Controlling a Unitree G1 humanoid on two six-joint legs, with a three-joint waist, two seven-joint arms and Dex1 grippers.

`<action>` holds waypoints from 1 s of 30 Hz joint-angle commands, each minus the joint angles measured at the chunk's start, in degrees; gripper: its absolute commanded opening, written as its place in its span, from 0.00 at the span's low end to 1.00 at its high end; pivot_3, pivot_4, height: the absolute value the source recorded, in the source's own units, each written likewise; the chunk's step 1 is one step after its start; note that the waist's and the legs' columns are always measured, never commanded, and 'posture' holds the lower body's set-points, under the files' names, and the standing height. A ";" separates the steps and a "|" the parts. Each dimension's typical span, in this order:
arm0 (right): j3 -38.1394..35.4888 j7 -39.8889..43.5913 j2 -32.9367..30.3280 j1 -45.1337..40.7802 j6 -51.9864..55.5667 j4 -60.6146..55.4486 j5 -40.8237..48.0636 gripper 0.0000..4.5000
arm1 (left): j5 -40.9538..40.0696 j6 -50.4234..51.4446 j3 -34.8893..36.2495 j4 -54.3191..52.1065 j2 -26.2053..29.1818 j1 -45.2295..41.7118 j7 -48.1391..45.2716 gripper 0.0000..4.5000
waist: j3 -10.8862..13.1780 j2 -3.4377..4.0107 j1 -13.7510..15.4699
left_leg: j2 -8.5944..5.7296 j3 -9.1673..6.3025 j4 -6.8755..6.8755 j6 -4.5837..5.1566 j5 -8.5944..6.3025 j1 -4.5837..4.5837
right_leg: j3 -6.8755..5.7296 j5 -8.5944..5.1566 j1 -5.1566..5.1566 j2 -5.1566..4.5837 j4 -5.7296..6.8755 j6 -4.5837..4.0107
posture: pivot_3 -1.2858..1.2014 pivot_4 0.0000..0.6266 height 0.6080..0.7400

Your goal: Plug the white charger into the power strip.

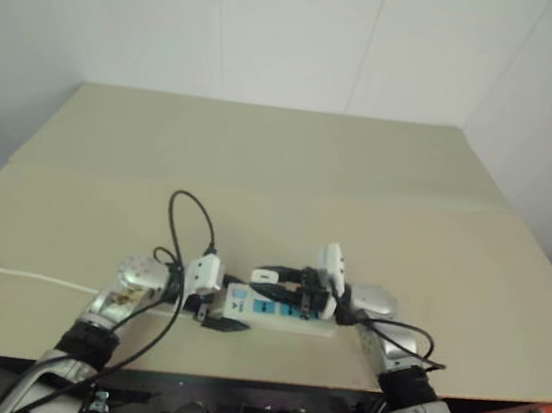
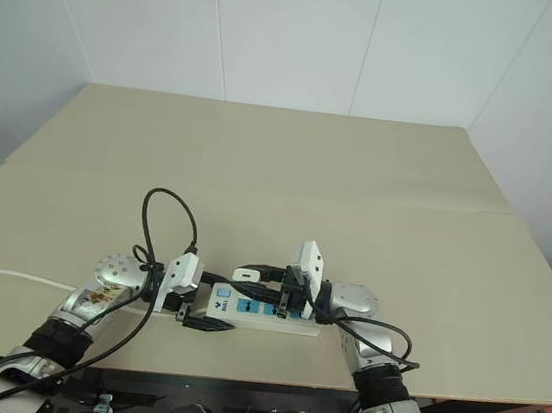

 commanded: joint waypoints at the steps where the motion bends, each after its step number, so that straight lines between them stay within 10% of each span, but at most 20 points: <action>1: 0.39 1.08 -2.44 1.30 -1.58 1.37 -2.49 0.25 | 1.32 0.71 -0.03 -0.23 1.76 0.67 0.20 0.74 | 0.00 0.00 0.05 | 0.00 0.00 -0.01 0.00 0.00 0.00 | 0.00 0.00 0.00 0.00 -0.01 0.00 | 0.52 0.24 1.00; 30: 2.14 3.15 -7.40 3.19 -8.46 15.12 -5.63 0.25 | 1.07 1.43 0.48 -1.20 4.36 1.41 0.38 0.74 | -0.28 -0.22 0.07 | 0.04 0.03 -0.38 -0.03 -0.06 0.86 | 0.00 -0.27 0.79 -0.01 -0.16 -0.10 | 0.52 0.24 1.00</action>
